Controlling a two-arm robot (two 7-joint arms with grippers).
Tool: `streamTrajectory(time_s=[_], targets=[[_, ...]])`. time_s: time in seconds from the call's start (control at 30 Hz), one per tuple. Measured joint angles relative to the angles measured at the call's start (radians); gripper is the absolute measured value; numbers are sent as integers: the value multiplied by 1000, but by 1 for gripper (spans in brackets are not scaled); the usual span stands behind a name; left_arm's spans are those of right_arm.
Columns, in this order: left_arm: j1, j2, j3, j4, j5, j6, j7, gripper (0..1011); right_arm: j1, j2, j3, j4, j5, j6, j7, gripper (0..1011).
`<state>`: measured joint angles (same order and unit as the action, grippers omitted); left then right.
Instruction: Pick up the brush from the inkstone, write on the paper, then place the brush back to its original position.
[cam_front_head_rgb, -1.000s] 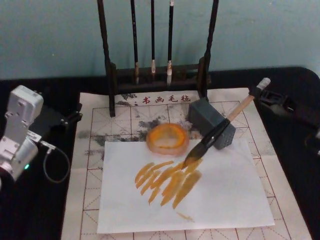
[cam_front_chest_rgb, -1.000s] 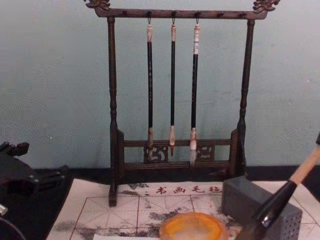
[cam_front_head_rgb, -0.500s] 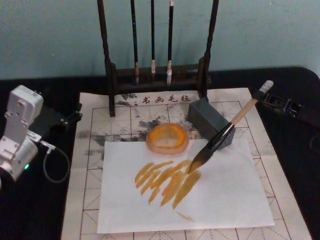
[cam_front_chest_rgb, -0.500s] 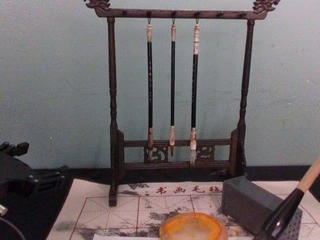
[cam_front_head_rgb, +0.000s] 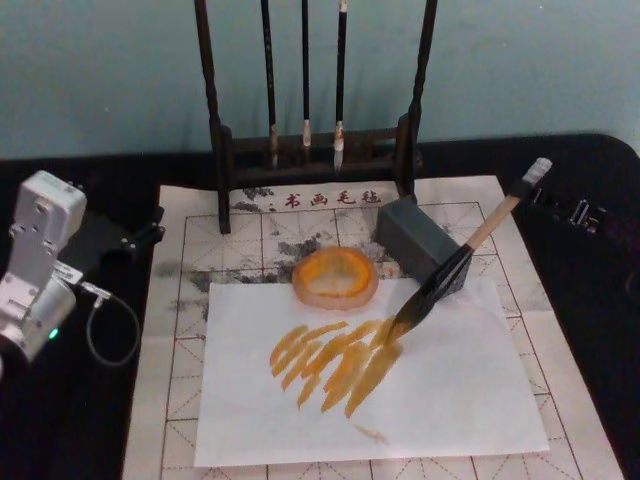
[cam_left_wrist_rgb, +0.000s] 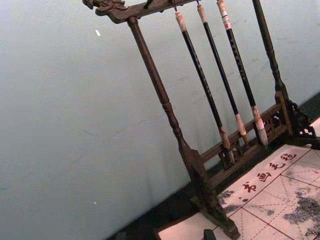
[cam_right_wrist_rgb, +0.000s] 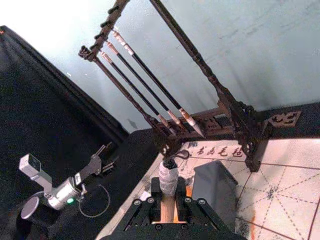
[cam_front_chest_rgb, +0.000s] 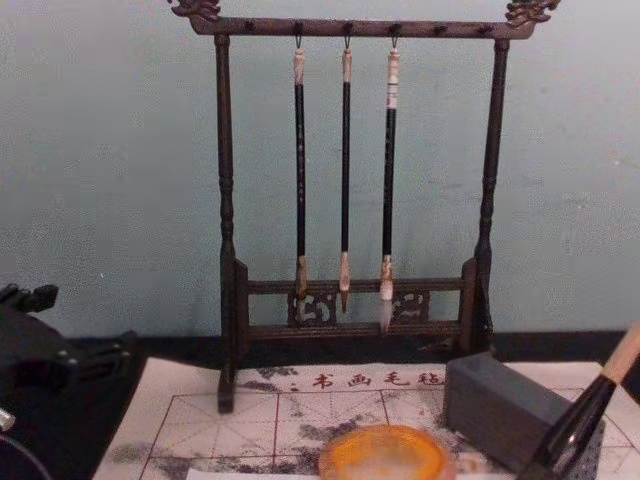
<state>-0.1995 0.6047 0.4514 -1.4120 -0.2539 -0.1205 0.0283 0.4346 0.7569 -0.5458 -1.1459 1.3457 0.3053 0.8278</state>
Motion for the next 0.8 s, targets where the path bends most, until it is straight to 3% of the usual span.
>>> streamTrajectory(time_s=[0.5,0.8], targets=[[0,0,0,0,0,0,0,1001,-23,0,27,-25,-65,-86,13,191],[0,0,0,0,0,0,0,1001,-33,0,39,-40,-101,-110,28,191]])
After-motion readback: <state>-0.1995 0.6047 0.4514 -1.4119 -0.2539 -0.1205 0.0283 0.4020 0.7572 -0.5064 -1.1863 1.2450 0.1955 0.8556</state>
